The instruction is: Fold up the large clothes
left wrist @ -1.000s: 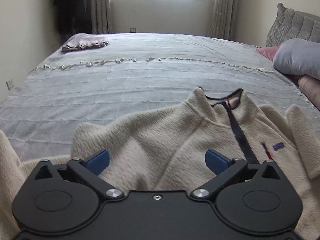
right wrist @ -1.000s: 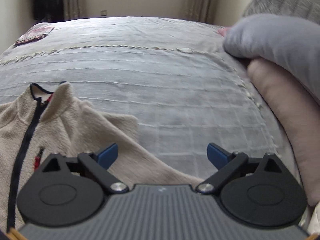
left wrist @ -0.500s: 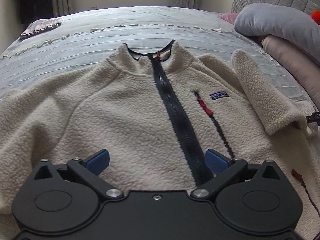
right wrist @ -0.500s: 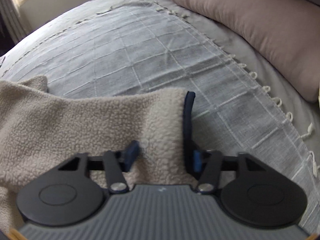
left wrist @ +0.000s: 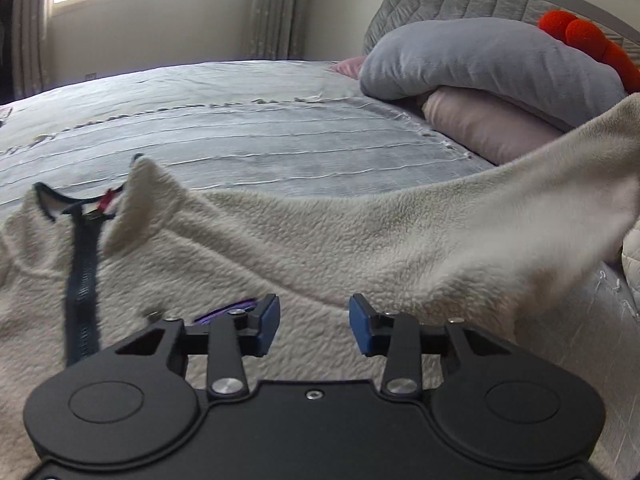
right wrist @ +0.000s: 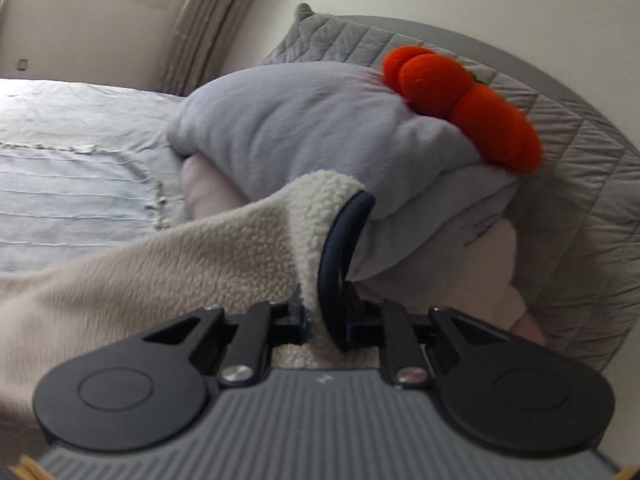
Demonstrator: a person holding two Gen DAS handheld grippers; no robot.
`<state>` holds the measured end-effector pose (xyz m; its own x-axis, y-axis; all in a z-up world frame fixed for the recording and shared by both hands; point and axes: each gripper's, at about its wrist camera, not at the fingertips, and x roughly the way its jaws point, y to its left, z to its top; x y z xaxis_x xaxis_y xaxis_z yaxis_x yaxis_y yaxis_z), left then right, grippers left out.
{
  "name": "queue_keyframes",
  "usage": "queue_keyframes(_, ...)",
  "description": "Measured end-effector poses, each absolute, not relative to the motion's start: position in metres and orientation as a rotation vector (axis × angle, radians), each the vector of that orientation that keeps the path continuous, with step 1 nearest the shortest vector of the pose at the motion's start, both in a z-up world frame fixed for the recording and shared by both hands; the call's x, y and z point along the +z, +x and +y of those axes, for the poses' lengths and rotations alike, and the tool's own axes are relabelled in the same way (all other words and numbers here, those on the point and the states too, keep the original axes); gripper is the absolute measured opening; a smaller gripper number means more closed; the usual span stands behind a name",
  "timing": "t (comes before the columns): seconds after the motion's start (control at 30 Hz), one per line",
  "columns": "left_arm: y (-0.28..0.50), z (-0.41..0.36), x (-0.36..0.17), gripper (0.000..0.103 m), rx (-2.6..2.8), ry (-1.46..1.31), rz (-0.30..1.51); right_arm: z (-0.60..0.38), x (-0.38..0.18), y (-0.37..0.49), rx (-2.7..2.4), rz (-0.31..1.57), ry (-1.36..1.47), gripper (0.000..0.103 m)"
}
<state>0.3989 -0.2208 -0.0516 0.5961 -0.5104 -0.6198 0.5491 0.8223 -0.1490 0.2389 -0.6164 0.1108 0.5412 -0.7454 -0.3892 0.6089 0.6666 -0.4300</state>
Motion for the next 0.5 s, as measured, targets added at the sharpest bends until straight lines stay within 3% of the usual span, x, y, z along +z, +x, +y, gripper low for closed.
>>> queue_keyframes(0.23, 0.423, -0.280, -0.082, 0.030, -0.655, 0.003, 0.701, -0.650, 0.063, 0.278, -0.890, 0.656, -0.384, 0.016)
queue_keyframes(0.4, 0.410, -0.305, -0.078, 0.038, -0.621, 0.145, 0.635, -0.643, 0.030, 0.291, -0.913, 0.686, -0.440, 0.067)
queue_keyframes(0.5, 0.398, -0.284, -0.061, 0.051, -0.663, 0.103, 0.667, -0.623, 0.037, 0.278, -0.844, 0.648, -0.450, 0.080)
